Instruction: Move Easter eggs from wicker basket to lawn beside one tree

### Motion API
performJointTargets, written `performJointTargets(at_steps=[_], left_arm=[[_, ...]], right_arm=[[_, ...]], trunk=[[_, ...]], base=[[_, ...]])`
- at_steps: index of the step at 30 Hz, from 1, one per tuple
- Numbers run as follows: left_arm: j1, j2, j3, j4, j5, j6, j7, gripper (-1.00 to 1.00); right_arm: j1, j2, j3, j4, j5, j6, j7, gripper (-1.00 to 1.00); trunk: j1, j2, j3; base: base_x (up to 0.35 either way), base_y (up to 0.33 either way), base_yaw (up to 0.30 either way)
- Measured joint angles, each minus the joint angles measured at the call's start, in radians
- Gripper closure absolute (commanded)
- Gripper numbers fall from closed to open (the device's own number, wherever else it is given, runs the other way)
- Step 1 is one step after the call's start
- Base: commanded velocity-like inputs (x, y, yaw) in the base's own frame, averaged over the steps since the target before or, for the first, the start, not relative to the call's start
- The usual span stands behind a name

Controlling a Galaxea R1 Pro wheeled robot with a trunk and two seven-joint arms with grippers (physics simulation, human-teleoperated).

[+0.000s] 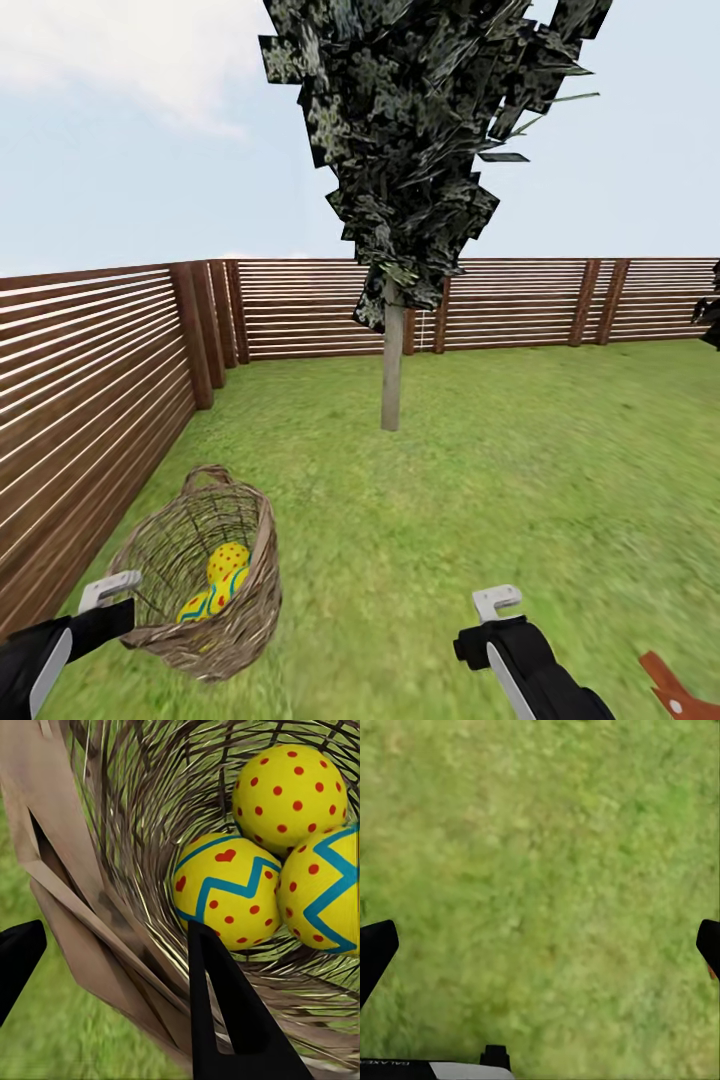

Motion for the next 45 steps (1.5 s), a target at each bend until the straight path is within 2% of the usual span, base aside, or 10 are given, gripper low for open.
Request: performJointTargets(at_steps=[37,38,40,42,45], left_arm=[[0.000,-0.004,-0.003,0.002,-0.005,0.003,0.003,1.00],[0.000,-0.003,-0.002,0.001,-0.003,0.002,0.003,1.00],[0.000,-0.003,-0.001,0.001,0.002,0.002,0.002,1.00],[0.000,-0.004,-0.001,0.001,-0.001,0.002,0.003,1.00],[0.000,-0.004,-0.002,0.002,0.001,0.002,0.002,1.00]], right_arm=[[0.000,0.004,0.004,0.000,0.008,0.001,-0.006,-1.00],[0.000,0.005,0.035,0.000,0.007,0.001,-0.006,-1.00],[0.001,0.003,0.122,0.000,0.006,0.000,-0.008,-1.00],[0.000,0.002,0.137,0.000,0.006,0.001,-0.009,-1.00],[0.000,0.001,0.136,0.000,0.002,0.004,-0.008,-1.00]], trunk=[[0.000,0.000,0.000],[0.000,0.000,0.000],[0.000,0.000,0.000],[0.000,0.000,0.000],[0.000,0.000,0.000]], base=[[0.334,0.000,-0.010],[0.335,0.000,-0.277],[0.335,0.000,-0.295],[0.334,0.000,-0.299],[0.334,0.000,-0.300]])
